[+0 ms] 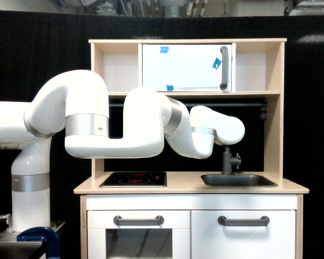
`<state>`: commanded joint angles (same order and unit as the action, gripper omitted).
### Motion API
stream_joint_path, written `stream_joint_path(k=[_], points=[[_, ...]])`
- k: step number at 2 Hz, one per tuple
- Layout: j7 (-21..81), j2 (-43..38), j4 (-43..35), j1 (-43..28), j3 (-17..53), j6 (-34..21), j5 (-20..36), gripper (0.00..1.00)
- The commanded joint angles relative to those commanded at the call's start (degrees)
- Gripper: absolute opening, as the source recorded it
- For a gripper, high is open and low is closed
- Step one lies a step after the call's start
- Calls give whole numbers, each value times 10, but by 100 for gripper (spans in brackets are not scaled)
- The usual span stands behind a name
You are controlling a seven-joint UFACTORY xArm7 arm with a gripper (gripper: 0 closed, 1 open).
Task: Turn on the faucet
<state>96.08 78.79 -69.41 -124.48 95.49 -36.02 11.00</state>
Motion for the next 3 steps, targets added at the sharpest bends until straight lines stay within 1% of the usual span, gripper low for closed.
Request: stream_joint_path(k=[1, 2, 3], points=[[-27, 4, -43, -9, -8, -32, -22, 100], [-40, 17, -93, -41, -7, -48, -40, 100], [-47, 26, -115, -47, -7, -62, -54, 100]])
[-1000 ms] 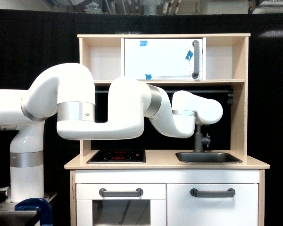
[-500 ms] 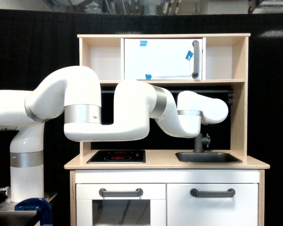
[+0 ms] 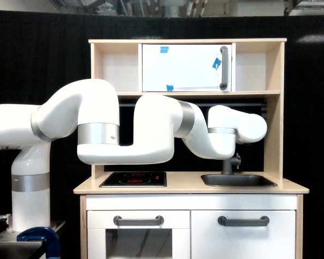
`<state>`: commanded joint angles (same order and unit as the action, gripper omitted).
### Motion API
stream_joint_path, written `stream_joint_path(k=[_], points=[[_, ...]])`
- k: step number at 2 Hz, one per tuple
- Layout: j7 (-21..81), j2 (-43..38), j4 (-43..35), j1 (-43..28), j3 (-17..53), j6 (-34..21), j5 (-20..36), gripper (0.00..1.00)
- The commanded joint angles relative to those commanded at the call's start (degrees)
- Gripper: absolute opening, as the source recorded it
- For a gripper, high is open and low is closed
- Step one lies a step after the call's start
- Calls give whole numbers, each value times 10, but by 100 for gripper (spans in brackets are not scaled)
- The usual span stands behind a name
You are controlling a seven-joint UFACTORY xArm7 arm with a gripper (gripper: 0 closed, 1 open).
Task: Turn on the faucet
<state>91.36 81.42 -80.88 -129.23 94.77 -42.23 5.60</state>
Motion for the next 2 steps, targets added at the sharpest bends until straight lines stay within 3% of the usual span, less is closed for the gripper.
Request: stream_joint_path(k=[2], points=[[-27, 7, 177, 190, -41, -9, -31, 100]])
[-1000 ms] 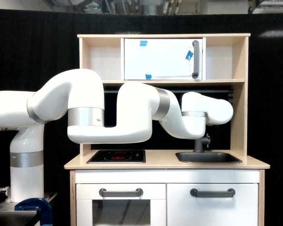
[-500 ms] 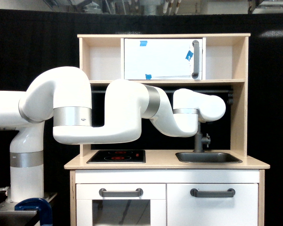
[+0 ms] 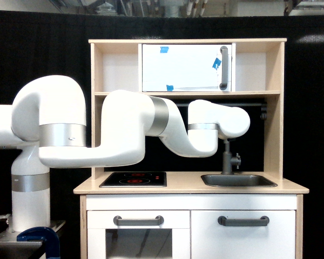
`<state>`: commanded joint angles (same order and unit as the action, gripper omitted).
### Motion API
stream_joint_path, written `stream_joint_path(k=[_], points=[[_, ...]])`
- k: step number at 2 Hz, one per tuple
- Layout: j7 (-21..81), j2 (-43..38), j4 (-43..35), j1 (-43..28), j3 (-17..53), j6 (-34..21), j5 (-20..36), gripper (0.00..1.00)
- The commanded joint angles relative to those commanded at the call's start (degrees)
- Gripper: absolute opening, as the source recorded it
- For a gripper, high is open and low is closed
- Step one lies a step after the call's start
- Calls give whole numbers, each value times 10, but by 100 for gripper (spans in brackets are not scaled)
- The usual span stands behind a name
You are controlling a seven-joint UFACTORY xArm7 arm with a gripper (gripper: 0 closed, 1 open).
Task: Turn on the faucet
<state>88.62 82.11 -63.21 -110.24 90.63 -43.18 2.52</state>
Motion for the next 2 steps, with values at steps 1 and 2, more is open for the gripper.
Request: stream_joint_path(k=[1, 2], points=[[10, 14, 123, 189, -3, -64, -17, 100], [19, 21, 172, 302, 3, -128, -29, 100]])
